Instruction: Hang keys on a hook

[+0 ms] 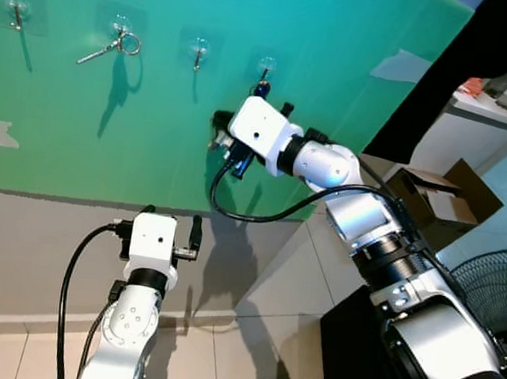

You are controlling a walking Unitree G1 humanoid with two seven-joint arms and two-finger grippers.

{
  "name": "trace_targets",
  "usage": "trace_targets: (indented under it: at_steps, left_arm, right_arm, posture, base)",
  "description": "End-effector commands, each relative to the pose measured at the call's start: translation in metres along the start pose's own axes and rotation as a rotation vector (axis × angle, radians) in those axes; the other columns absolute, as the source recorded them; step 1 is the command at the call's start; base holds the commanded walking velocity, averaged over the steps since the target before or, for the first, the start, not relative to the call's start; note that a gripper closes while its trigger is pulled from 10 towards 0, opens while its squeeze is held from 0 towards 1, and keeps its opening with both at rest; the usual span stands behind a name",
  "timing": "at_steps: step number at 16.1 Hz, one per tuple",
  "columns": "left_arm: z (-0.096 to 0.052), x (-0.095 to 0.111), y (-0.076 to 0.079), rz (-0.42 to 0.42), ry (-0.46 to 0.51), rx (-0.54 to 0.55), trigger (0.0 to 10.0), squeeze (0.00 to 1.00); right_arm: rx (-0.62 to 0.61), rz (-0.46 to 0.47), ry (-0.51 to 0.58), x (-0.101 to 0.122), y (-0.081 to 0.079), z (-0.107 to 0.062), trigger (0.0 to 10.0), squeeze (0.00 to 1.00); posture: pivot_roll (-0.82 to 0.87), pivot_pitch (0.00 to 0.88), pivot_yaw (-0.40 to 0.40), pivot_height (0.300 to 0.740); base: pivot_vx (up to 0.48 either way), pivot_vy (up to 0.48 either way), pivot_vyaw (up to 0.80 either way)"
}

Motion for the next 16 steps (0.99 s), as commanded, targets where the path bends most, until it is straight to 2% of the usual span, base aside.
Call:
trace_targets:
  at_steps: [1, 4, 7, 10, 16]
  left_arm:
    - [0.001, 0.005, 0.01, -0.015, 0.009, -0.032, 10.0, 0.0]
    - [0.002, 0.005, 0.01, -0.016, 0.011, -0.031, 10.0, 0.0]
    - [0.001, 0.005, 0.011, -0.017, 0.01, -0.03, 10.0, 0.0]
    - [0.0, 0.005, 0.008, -0.005, 0.011, -0.01, 10.0, 0.0]
    - [0.001, 0.004, 0.006, 0.01, 0.003, -0.01, 10.0, 0.0]
  right_arm:
    - [-0.047, -0.056, 0.017, 0.006, 0.017, -0.005, 10.0, 0.0]
    - [-0.057, -0.098, 0.069, 0.023, 0.024, -0.003, 10.0, 0.0]
    - [-0.063, -0.125, 0.09, 0.031, 0.031, 0.0, 10.0, 0.0]
    - [-0.065, -0.128, 0.084, 0.032, 0.037, 0.003, 10.0, 0.0]
    - [-0.063, -0.13, 0.078, 0.028, 0.037, 0.003, 10.0, 0.0]
  posture:
    - [0.14, 0.0, -0.256, 0.74]
    - [0.14, 0.0, -0.257, 0.74]
    - [0.14, 0.0, -0.263, 0.74]
    - [0.15, 0.0, -0.269, 0.74]
    - [0.14, 0.0, -0.257, 0.74]
  base:
    - [0.0, 0.0, 0.0]
    - [0.0, 0.0, 0.0]
    - [0.0, 0.0, 0.0]
    - [0.0, 0.0, 0.0]
    - [0.0, 0.0, 0.0]
Point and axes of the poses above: a point about 5 cm out from each wrist's last joint towards the gripper, its own z axis pointing out of the wrist towards the gripper, its own x axis along the axis of the wrist's last joint, y = z × x, the point moved 4 cm from there along z, pointing out of the wrist towards the gripper, and after that the axes turned 4 degrees about -z, right-handed, at the moved point
